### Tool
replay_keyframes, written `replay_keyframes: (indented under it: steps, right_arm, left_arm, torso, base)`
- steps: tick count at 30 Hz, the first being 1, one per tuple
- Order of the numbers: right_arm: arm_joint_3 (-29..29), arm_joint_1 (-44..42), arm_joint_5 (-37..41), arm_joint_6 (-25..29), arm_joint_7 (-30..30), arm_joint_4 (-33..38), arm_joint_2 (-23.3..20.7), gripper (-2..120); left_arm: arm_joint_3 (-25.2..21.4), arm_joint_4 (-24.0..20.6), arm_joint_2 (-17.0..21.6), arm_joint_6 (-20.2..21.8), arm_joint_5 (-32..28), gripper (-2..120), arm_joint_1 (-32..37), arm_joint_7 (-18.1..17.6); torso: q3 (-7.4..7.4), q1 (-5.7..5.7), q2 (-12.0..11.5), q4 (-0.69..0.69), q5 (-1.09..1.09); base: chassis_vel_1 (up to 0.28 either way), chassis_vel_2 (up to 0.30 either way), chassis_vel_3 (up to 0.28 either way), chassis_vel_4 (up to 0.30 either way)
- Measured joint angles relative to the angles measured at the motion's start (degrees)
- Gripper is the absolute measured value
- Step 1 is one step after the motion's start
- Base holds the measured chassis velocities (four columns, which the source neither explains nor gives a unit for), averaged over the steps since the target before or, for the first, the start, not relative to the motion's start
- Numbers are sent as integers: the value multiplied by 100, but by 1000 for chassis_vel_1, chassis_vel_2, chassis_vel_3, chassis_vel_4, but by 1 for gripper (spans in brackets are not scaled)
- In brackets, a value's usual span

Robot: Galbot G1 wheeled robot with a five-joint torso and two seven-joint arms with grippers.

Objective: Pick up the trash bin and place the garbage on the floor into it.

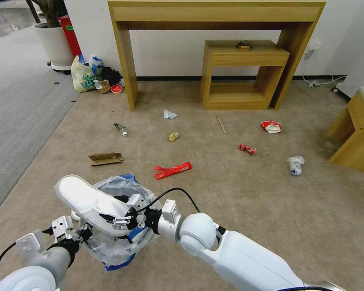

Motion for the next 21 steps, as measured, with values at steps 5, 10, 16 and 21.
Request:
replay_keyframes:
  steps: [5,10,16,21]
  right_arm:
    - [28,-30,0,0,11,63,-38,97]
    - [47,-31,48,-15,94,233,-116,100]
    - [271,61,215,-97,217,538,-179,100]
    - [596,113,360,-246,395,718,-183,100]
  left_arm:
    - [23,-7,8,0,3,0,-29,1]
    - [47,28,9,0,21,0,-56,2]
    - [21,69,22,0,33,0,-67,14]
    - [-38,97,-2,0,41,0,-49,59]
  torso:
    - [0,0,0,-1,0]
    - [0,0,0,0,0]
    - [0,0,0,0,0]
    - [0,0,0,0,0]
  base:
    - [0,0,0,0]
    - [0,0,0,0]
    - [0,0,0,0]
    - [0,0,0,0]
